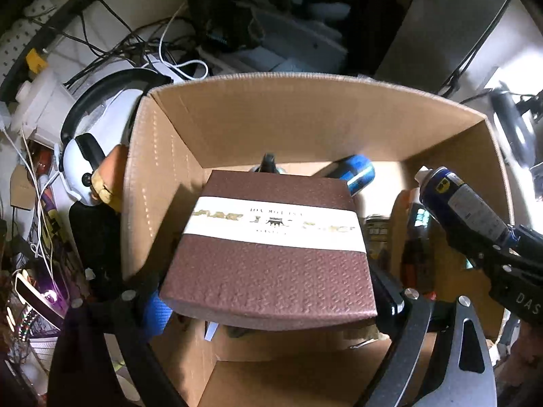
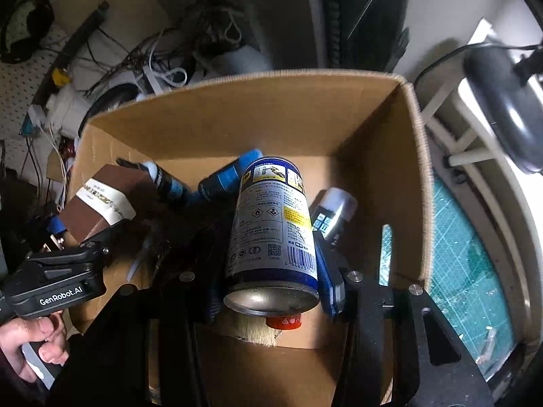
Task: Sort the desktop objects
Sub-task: 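Open left tool to drop the brown box into the cardboard box while right tool drops the can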
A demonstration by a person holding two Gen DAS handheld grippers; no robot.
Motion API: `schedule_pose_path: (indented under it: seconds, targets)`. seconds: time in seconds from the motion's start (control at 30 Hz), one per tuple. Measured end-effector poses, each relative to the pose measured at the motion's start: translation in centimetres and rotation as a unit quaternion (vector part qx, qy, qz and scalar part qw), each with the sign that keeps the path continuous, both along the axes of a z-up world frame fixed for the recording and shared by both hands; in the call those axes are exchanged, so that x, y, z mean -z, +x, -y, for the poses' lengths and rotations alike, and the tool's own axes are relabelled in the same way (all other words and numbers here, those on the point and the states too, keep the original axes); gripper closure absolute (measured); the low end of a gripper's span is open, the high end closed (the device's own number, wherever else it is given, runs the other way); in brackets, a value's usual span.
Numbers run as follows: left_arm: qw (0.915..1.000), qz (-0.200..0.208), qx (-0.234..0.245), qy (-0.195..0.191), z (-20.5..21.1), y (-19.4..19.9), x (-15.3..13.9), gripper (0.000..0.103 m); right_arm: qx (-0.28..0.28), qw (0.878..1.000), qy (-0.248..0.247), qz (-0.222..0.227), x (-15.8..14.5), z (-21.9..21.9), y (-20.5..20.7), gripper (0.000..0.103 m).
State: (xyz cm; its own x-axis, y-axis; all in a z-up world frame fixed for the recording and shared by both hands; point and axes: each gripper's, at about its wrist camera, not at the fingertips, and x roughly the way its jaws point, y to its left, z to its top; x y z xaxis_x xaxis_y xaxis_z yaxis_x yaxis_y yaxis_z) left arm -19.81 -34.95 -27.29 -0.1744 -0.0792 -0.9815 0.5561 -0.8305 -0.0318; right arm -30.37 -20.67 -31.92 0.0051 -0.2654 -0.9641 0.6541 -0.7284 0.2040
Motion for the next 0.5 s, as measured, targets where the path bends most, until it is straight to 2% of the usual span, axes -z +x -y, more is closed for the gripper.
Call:
schedule_pose_path:
  seconds: [0.13, 0.3, 0.5]
  targets:
    - [0.9998, 0.017, 0.005, 0.011, 0.5, -0.5, 1.3, 0.009, 0.0, 1.0, 0.02, 0.019, 2.2, -0.2, -0.4, 0.06]
    - [0.9995, 0.015, 0.011, 0.024, 0.9, -1.1, 1.9, 0.009, 0.003, 0.999, 0.035, 0.022, 3.6, -0.5, -0.9, 0.06]
    - [0.9991, 0.031, 0.027, 0.01, 0.4, -1.8, 2.4, 0.01, -0.002, 0.999, 0.041, 0.023, 4.4, 0.3, -1.0, 0.06]
